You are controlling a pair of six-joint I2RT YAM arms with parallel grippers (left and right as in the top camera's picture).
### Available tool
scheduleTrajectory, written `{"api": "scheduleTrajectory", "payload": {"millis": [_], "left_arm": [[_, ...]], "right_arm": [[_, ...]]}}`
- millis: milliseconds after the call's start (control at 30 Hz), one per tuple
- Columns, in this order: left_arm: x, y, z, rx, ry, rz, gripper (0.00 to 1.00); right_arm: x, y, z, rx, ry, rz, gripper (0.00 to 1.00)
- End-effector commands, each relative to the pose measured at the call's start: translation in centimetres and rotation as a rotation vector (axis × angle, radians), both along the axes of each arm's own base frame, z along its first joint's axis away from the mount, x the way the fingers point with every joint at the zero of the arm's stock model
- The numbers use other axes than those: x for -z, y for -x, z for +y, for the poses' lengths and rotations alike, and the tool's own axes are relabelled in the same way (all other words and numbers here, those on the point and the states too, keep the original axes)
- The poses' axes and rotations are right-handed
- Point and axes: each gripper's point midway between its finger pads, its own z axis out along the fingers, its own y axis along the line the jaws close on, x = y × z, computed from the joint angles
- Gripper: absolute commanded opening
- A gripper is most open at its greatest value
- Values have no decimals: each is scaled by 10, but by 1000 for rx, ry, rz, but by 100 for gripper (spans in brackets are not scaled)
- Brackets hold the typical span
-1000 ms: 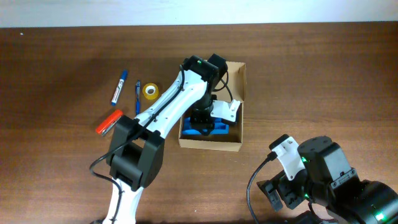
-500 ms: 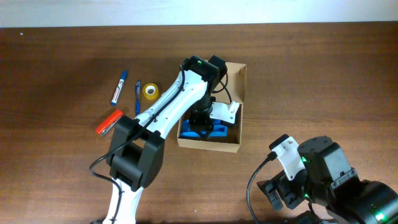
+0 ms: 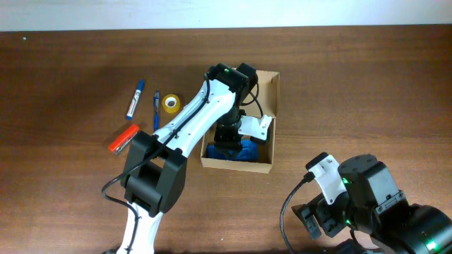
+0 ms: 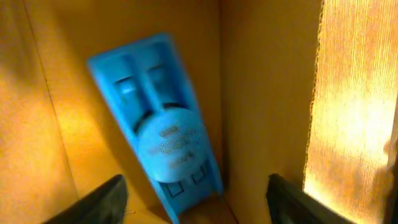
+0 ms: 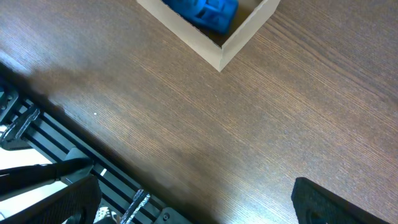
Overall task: Pack container
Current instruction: 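Lower the dispenser into the box and open the left gripper, then move the left gripper to the white staples box and grasp it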
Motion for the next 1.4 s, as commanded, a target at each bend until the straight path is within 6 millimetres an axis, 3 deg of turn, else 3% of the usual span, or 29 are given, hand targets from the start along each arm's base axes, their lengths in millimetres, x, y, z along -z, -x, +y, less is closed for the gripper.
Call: {"api": "scheduleTrajectory", "payload": {"millis": [0,300,467,633,833,933,1133,1367], "left_arm": [[1,2,-3,15,2,6,72],[-5,5,-7,24,1,4,72],[-31,-11,-23,-79,30,-67,72],[-75,-26,-29,-124,73,-149,72],[-112,-46,12,-208,58,-237,72],[-127,-65,47,-317,69,-272,71],[-133,-104,109,-686,139,-230,63],[-144,-142,166,-1245,289,-107,63]], "right_arm": [[-5,-1,1,4,-14,-14,99],[-5,-1,1,4,-14,-14,99],[-5,-1,1,4,-14,-14,99],[-5,-1,1,4,-14,-14,99],[-5,-1,1,4,-14,-14,99],[-5,-1,1,4,-14,-14,99],[-5,-1,1,4,-14,-14,99],[-5,-1,1,4,-14,-14,99]]}}
